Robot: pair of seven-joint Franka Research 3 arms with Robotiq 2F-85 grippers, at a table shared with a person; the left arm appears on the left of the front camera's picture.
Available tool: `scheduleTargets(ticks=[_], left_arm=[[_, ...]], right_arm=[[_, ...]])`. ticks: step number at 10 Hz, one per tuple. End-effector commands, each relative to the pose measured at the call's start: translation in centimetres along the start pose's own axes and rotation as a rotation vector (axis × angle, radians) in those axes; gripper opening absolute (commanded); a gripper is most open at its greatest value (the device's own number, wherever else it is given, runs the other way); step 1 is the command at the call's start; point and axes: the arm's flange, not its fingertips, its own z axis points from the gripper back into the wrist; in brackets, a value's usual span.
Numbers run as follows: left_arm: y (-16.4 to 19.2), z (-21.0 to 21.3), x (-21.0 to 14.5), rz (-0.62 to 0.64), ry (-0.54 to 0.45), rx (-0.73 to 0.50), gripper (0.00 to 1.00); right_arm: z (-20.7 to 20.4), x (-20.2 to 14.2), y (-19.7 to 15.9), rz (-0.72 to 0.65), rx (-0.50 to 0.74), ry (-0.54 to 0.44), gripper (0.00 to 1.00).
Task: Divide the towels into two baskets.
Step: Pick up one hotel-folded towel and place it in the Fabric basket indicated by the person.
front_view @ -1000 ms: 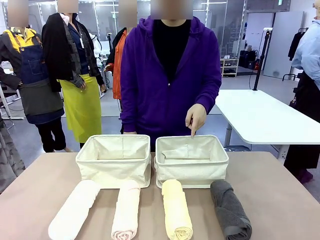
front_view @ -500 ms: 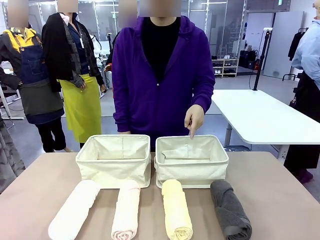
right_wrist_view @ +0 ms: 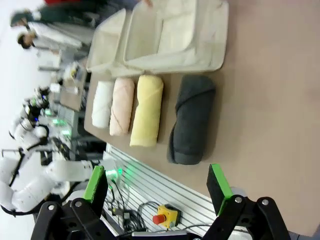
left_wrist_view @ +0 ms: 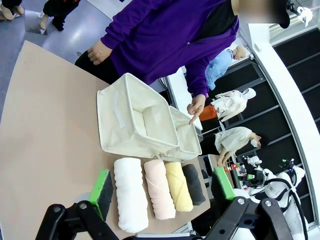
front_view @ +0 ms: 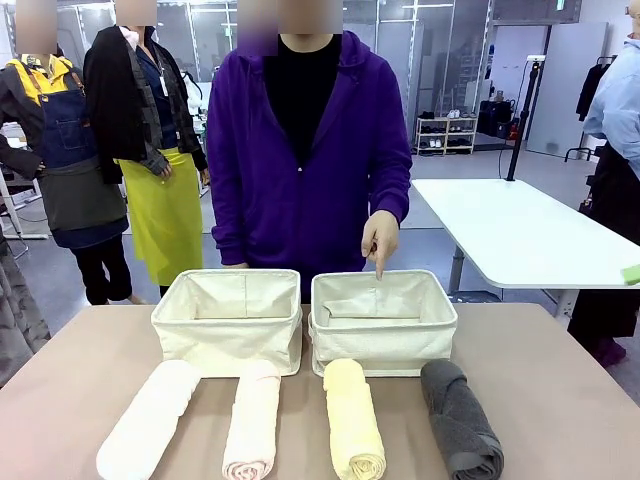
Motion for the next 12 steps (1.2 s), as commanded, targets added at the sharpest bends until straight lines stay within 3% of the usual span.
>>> scheduleTargets(ticks=[1, 6, 12], left_arm=[[0.0, 0.2, 0.0, 0.001, -0.007, -0.015, 1.0], [0.0, 0.2, 0.0, 0.001, -0.007, -0.015, 1.0], [0.0, 0.2, 0.0, 0.001, -0.007, -0.015, 1.0]], right_arm=[[-4.3, 1.0, 2.0, 0.012, -0.094, 0.107, 1.0], [-15.4, 0.7, 5.1, 0.025, -0.369, 0.265, 1.0], [-22.8, -0.9, 5.4, 0.043, -0.624, 0.247, 1.0]])
